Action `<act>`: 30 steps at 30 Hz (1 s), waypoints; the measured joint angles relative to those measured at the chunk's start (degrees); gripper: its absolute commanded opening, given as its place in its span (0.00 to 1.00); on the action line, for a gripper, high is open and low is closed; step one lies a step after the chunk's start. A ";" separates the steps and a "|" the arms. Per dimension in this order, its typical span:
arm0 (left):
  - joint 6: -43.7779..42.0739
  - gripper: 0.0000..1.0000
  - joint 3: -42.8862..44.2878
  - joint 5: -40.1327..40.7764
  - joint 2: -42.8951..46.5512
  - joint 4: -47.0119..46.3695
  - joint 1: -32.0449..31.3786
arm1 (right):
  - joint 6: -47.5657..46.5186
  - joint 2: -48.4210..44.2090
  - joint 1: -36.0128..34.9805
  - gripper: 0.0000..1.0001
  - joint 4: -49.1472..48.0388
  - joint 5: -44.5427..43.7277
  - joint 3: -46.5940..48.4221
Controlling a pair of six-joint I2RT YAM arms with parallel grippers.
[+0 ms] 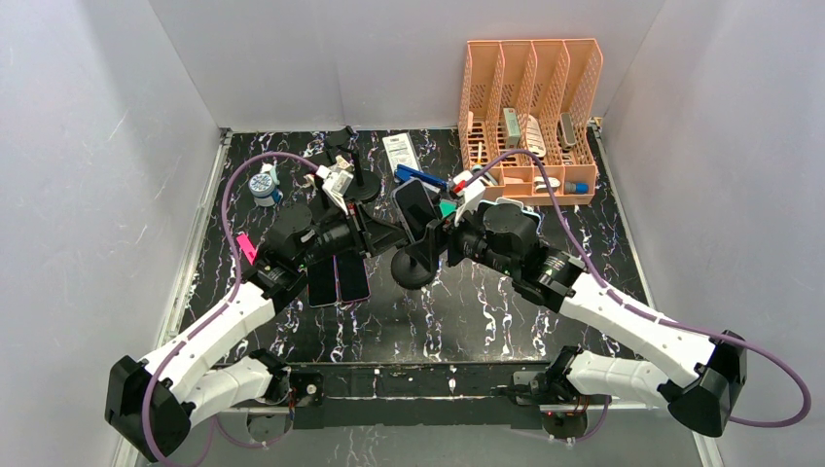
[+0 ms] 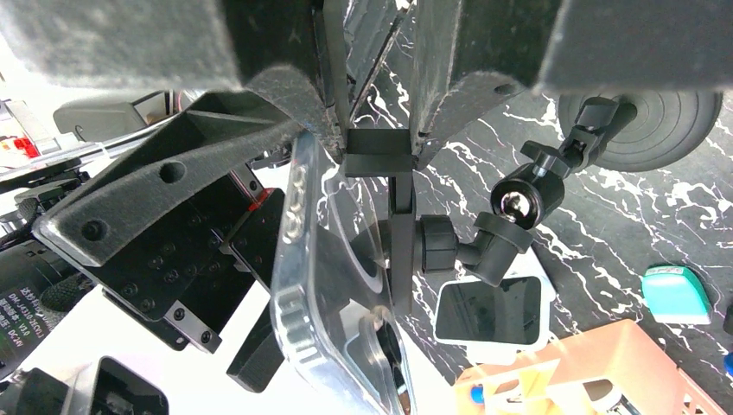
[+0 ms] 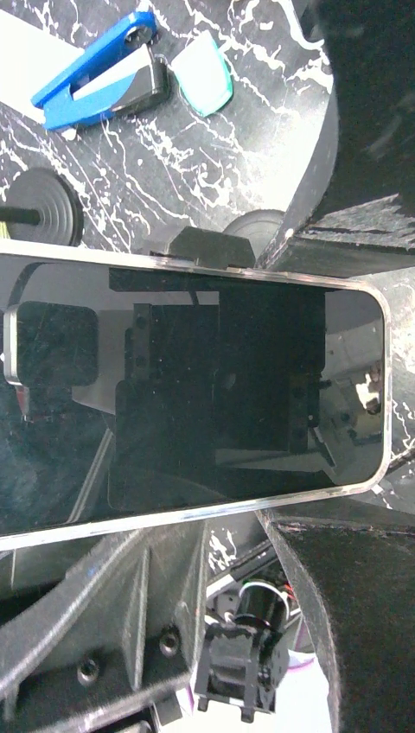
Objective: Remove the phone from the phone stand
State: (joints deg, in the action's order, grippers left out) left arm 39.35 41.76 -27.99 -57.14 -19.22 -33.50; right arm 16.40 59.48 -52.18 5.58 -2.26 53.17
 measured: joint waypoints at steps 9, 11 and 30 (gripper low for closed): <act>-0.39 0.00 2.01 -0.85 -2.16 0.81 0.17 | 0.83 -0.59 1.05 0.01 1.31 3.34 0.00; -0.37 0.00 2.27 -1.09 -2.60 0.79 0.28 | 1.05 -0.63 1.25 0.01 1.68 3.82 0.00; -0.52 0.46 2.67 -1.81 -3.15 1.79 0.55 | 2.43 -3.23 1.57 0.01 5.99 8.92 2.32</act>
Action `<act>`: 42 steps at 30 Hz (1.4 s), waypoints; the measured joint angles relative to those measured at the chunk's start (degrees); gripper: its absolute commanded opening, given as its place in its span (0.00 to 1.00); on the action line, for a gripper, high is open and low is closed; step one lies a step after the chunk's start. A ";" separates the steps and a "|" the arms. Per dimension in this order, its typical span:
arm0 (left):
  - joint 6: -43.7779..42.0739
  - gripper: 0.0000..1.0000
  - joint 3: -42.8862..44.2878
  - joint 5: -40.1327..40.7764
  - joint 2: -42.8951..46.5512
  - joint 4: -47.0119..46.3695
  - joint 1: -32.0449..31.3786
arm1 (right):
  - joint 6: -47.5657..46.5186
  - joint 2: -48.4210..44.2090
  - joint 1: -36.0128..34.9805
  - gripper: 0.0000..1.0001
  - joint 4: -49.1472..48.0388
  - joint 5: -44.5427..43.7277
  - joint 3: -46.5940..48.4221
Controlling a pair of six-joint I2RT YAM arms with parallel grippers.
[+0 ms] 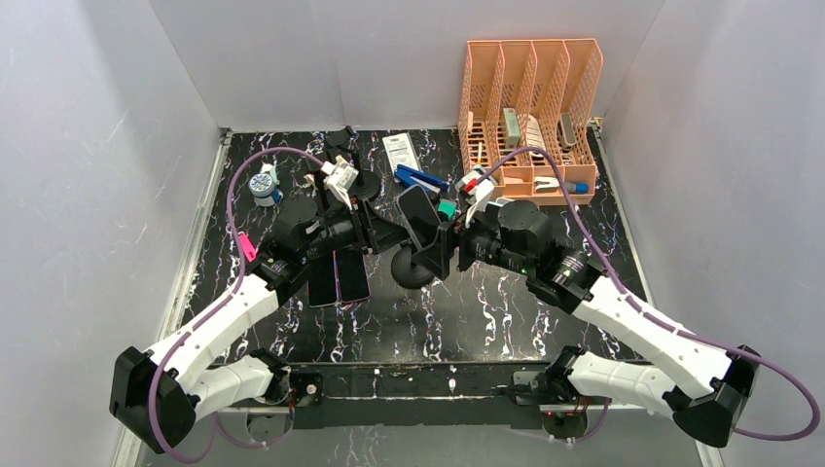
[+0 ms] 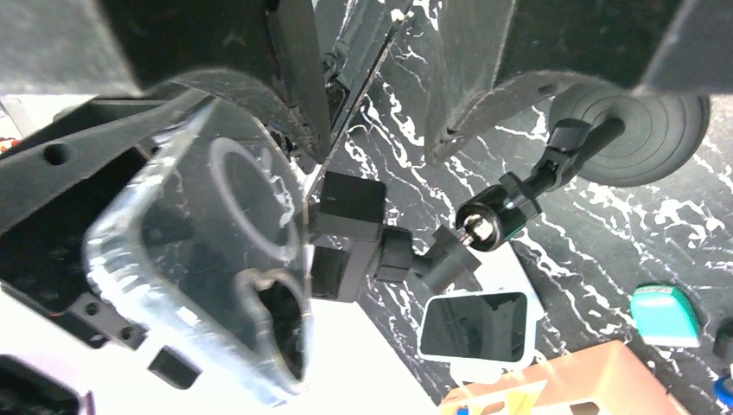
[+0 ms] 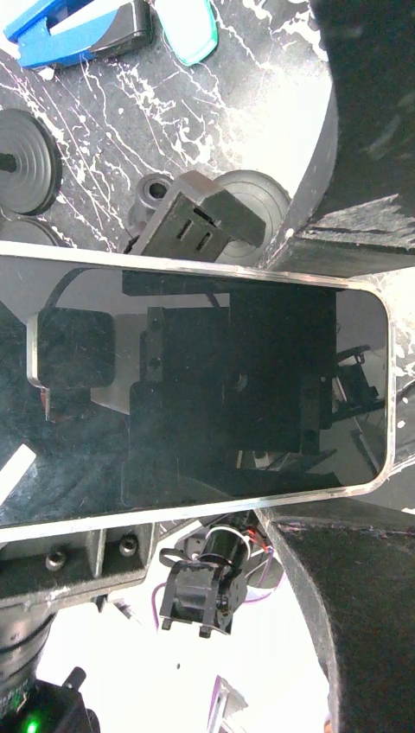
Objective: Remove the phone from the phone stand
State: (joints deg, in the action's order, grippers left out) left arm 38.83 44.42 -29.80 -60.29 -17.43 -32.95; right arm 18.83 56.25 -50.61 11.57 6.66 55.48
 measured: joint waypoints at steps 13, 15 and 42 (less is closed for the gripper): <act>-0.02 0.78 0.00 0.94 1.27 4.26 0.26 | -1.07 -2.14 0.00 0.01 2.43 0.02 0.79; 0.04 0.79 0.00 1.46 2.36 4.79 0.26 | -1.40 -2.34 0.00 0.01 3.19 0.20 1.01; 11.15 0.76 7.21 16.44 11.74 3.50 0.26 | -8.44 3.74 0.00 0.01 3.87 -0.87 11.43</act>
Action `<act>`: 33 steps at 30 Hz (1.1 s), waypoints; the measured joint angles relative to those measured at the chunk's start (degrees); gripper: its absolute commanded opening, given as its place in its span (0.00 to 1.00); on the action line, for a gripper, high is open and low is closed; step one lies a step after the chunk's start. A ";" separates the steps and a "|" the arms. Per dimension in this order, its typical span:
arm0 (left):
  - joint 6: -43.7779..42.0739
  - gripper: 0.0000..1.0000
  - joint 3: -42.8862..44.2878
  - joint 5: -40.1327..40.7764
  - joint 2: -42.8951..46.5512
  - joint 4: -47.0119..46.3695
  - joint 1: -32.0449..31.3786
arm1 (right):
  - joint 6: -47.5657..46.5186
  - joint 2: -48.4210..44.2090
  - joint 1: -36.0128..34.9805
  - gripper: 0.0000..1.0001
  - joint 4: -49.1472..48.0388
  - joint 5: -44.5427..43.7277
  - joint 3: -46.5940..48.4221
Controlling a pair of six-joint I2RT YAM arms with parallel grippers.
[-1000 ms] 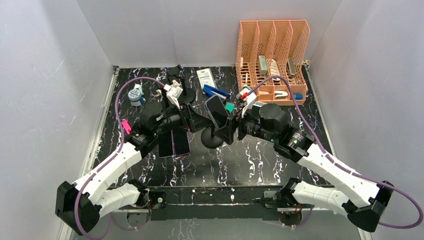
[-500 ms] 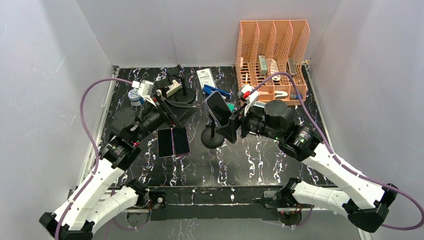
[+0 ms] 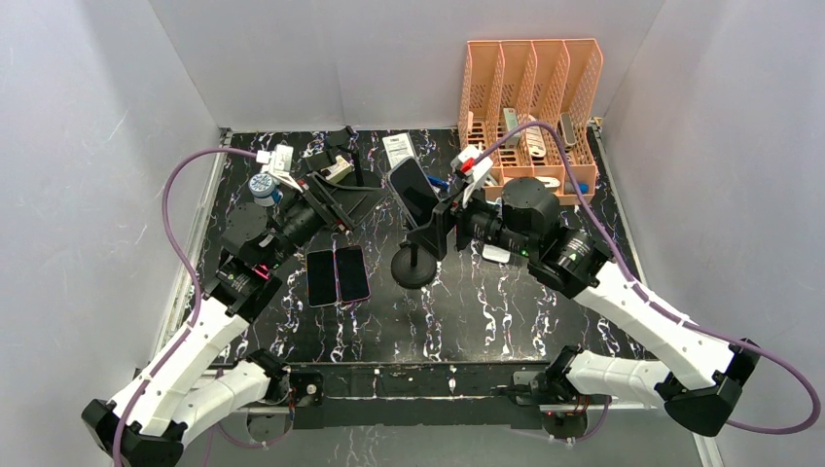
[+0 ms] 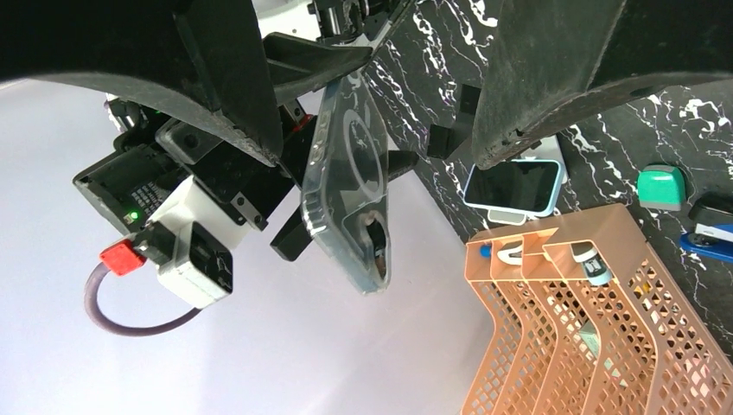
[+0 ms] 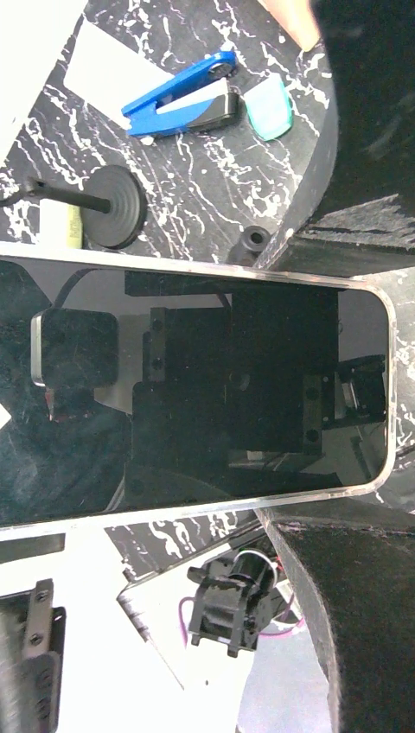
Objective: Remove the phone from the phone stand
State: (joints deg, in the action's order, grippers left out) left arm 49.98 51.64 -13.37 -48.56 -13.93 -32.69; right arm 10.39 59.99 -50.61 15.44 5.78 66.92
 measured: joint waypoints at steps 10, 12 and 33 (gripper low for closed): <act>0.66 0.72 1.33 -0.81 -1.03 -1.84 0.00 | 1.90 3.78 0.00 0.01 -1.66 -0.02 3.58; 0.39 0.70 2.91 -0.98 -1.99 -1.40 0.00 | 2.23 4.31 0.00 0.01 -1.64 -0.04 3.93; -2.03 0.53 8.46 -1.49 -8.74 5.01 -1.75 | 3.65 6.93 -0.02 0.01 -1.44 -1.55 5.84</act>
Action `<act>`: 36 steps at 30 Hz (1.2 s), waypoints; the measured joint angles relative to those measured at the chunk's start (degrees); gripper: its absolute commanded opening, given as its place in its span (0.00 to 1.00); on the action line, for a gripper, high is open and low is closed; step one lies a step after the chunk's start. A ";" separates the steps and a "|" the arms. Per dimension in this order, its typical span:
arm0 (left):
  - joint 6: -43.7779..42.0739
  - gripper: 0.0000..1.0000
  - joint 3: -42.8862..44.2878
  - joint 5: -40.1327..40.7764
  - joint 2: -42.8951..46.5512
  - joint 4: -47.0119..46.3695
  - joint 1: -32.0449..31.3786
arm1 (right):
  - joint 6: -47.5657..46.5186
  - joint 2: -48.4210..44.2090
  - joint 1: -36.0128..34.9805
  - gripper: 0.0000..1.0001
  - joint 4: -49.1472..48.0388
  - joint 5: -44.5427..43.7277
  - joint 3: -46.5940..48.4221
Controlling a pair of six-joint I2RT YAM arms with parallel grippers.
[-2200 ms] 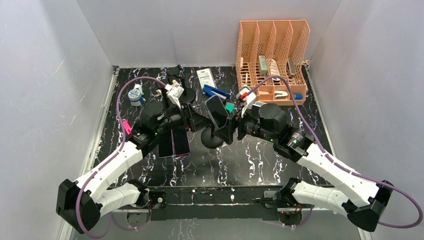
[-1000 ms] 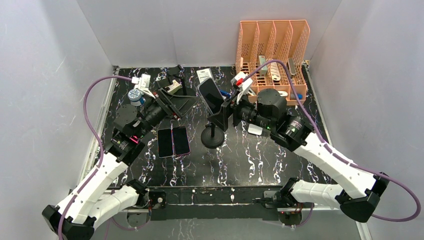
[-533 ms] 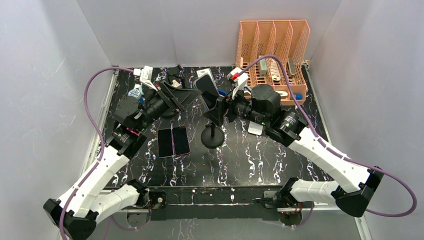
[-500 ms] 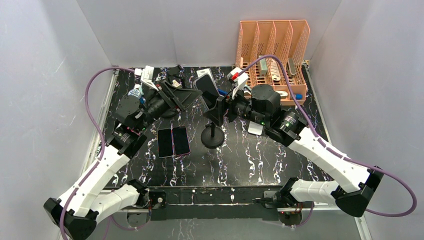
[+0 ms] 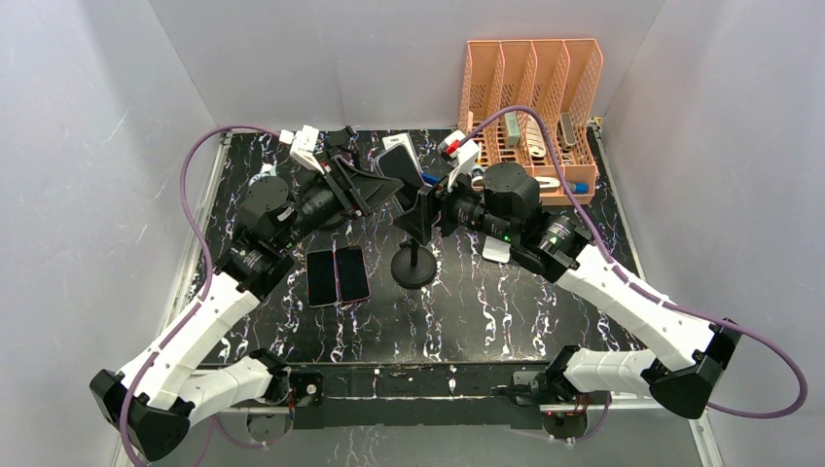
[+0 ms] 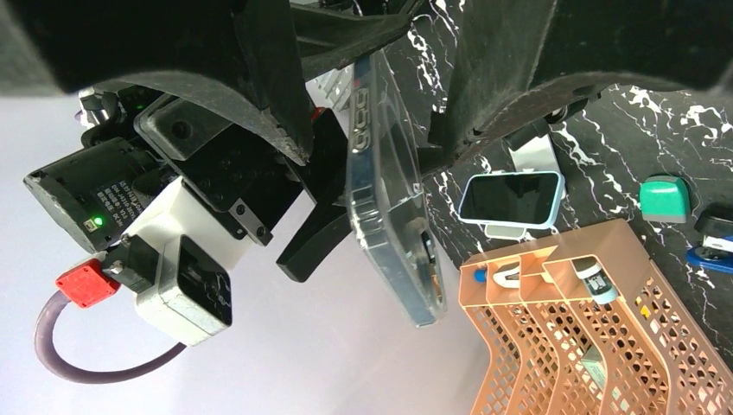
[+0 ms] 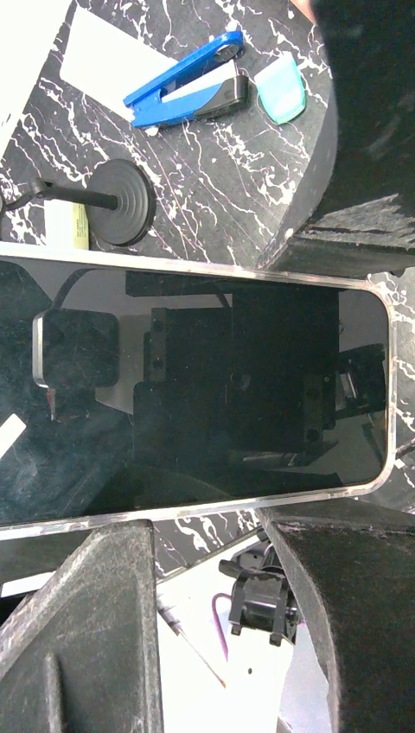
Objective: Remove the phone from the phone stand
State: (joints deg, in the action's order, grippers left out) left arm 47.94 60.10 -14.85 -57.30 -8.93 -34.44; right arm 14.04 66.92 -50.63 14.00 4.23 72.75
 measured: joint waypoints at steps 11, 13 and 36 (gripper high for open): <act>-1.90 0.34 2.89 3.61 -2.69 3.48 -1.99 | 0.39 0.81 -0.02 0.01 0.00 -1.88 0.02; -2.16 0.31 3.39 4.59 -3.04 4.44 -2.38 | 0.39 0.83 -0.04 0.01 0.00 -2.27 0.02; -2.78 0.00 4.92 10.71 -4.39 8.55 -5.55 | -0.48 2.38 -0.79 0.22 0.13 -4.31 0.33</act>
State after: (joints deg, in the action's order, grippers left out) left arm 45.17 65.01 -4.14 -61.69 -0.38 -39.99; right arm 13.56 69.30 -51.42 14.13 -0.08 73.08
